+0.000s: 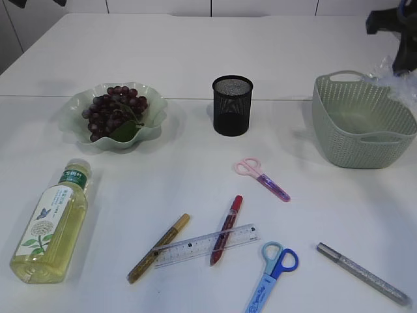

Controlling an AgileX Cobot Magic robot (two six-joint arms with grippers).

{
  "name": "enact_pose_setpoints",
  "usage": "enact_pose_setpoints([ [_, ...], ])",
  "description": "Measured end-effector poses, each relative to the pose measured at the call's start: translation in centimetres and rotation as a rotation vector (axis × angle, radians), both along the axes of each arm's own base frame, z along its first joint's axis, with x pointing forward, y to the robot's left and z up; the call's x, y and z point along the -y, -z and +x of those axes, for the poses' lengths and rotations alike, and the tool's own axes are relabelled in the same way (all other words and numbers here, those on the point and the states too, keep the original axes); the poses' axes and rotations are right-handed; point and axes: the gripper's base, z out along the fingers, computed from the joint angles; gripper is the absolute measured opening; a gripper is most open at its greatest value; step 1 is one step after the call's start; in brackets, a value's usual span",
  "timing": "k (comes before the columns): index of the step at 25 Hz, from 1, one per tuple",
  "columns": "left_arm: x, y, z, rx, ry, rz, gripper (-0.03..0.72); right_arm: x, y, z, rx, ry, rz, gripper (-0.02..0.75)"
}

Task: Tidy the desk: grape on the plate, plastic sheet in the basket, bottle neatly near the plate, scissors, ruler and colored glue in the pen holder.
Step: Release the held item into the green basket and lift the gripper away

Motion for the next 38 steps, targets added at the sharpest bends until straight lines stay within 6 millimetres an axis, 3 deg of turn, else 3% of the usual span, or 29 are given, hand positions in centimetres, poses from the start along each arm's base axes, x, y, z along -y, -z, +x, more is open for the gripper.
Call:
enact_pose_setpoints([
  [3, 0.0, 0.0, 0.0, 0.0, 0.0, 0.0, 0.488, 0.0, -1.2, 2.8, 0.066, 0.001, -0.014, 0.015],
  [6, 0.0, 0.0, 0.0, 0.0, 0.0, 0.0, 0.487, 0.2, -1.3, 5.2, 0.082, 0.006, -0.053, 0.015],
  [13, 0.0, 0.0, 0.0, 0.0, 0.0, 0.0, 0.487, 0.8, 2.2, 10.1, 0.046, 0.027, -0.07, 0.015],
  [20, 0.0, 0.0, 0.0, -0.002, 0.0, 0.002, 0.487, 3.6, 4.5, 12.1, 0.024, 0.093, -0.045, 0.015],
  [26, 0.0, 0.0, 0.0, -0.002, 0.0, 0.002, 0.487, 3.9, 5.6, 12.5, -0.001, 0.101, -0.035, 0.017],
  [28, 0.0, 0.0, 0.0, -0.002, 0.0, 0.001, 0.486, 3.9, 5.7, 12.5, -0.003, 0.1, -0.029, 0.055],
  [33, 0.0, 0.0, 0.0, -0.003, 0.001, -0.004, 0.485, 3.9, 5.8, 12.5, -0.005, 0.102, -0.027, 0.312],
  [38, 0.3, -0.1, -0.1, -0.007, 0.012, -0.037, 0.485, 3.9, 6.5, 12.7, -0.022, 0.102, -0.027, 0.388],
])
